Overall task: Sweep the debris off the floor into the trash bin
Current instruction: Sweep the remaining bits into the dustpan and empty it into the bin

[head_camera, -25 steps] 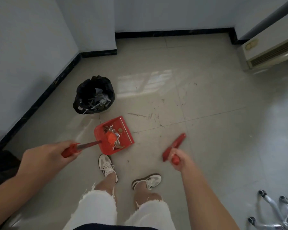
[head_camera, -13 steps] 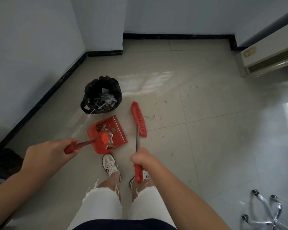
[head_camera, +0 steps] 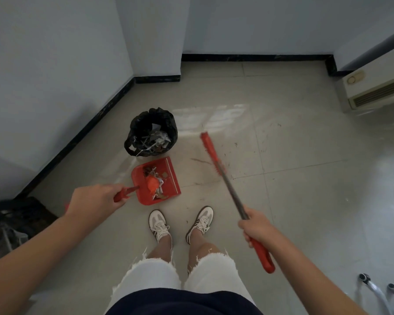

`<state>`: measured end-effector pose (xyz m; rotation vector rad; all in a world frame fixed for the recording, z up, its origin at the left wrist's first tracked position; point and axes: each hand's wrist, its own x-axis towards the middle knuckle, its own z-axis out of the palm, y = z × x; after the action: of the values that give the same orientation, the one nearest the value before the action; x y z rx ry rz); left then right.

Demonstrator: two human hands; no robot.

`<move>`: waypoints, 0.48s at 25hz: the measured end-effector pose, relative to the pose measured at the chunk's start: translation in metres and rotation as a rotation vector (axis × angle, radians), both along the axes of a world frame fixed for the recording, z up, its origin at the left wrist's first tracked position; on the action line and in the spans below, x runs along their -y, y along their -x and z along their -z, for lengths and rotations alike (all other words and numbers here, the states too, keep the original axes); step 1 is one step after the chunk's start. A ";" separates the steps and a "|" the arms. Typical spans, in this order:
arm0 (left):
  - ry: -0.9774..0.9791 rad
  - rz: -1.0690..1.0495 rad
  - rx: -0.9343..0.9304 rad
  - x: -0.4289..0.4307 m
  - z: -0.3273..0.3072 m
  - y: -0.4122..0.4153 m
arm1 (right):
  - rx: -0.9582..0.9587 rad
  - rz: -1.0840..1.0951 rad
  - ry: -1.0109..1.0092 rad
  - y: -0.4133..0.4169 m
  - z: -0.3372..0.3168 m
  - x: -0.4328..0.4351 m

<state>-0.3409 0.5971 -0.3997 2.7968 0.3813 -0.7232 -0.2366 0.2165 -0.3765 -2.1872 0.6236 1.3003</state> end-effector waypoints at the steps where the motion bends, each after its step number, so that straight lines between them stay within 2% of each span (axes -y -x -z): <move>1: -0.016 0.028 -0.035 0.002 0.004 -0.001 | 0.031 -0.017 0.019 -0.007 0.008 0.005; 4: -0.017 0.050 -0.060 0.009 0.014 0.003 | 0.063 -0.044 0.075 -0.034 0.051 0.012; 7: -0.009 0.052 -0.053 0.011 0.024 0.010 | -0.028 -0.047 0.067 -0.034 0.089 -0.004; 12: 0.022 0.070 0.052 0.022 0.025 0.016 | -0.221 -0.239 -0.076 0.056 0.077 -0.054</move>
<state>-0.3573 0.5754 -0.4244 2.8138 0.2662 -0.6639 -0.2930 0.2708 -0.4535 -2.1225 0.3938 1.6779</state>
